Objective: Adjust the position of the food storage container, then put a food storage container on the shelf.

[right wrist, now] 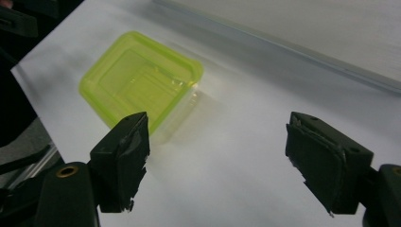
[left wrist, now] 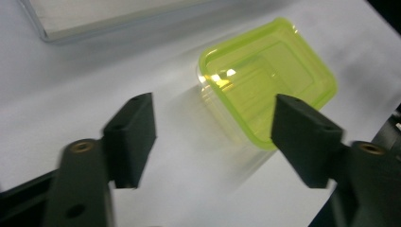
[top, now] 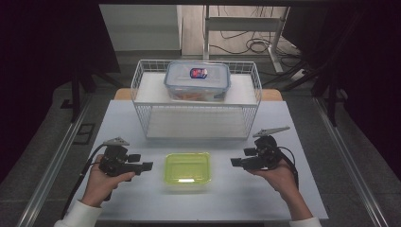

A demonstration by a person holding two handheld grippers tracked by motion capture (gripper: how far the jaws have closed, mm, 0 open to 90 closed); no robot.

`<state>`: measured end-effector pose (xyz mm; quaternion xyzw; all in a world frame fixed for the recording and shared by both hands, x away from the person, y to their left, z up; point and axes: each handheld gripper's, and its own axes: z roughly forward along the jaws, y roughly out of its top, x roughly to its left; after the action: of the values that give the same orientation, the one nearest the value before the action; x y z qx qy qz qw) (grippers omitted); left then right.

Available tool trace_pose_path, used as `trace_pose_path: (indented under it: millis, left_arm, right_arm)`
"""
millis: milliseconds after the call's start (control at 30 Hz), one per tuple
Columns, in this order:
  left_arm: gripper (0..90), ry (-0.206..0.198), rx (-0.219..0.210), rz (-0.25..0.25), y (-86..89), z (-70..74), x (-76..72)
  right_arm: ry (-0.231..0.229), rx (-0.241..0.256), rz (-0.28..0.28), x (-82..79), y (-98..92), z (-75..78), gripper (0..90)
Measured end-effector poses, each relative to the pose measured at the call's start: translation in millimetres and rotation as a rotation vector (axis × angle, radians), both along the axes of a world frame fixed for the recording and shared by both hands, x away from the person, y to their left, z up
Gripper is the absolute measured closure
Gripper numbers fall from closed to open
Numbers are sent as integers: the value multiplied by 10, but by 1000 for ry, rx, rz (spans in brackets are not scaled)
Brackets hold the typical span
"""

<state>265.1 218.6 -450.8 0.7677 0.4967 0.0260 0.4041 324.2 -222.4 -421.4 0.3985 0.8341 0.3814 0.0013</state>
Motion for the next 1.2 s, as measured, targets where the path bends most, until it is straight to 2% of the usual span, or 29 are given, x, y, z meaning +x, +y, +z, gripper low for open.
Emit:
trace_pose_path:
  millis: [100,133,300,500,567,667,833,967,1100,1133,1200]
  left_arm:
    - [233,9,-22,5,-23,-8,6]
    - [221,6,-17,9,-34,-9,5]
    - [197,8,-37,8,-48,-15,7]
    - [201,11,-79,1,-31,9,-5]
    - [203,19,-112,-7,-27,12,0]
    - [207,42,-153,-23,-45,-7,21]
    - [226,82,-199,-43,-116,-84,81]
    - [240,113,-219,-41,-174,-164,146]
    - [258,151,-289,-23,-198,-244,237]
    - [265,157,-295,-19,-194,-266,256]
    - [271,165,-278,-13,-191,-312,273]
  right_arm:
    - [6,25,9,-3,14,-14,221]
    - [7,36,5,-4,12,-17,220]
    - [13,110,-12,10,-46,-4,219]
    - [11,116,-15,7,-40,-12,220]
    - [20,117,-6,5,-18,-32,223]
    - [22,126,-1,-2,11,-66,256]
    - [40,162,3,-5,50,-127,312]
    - [65,178,-2,19,87,-194,338]
    - [106,183,12,52,166,-286,350]
    - [112,177,17,54,192,-307,351]
    - [117,168,27,59,240,-344,351]
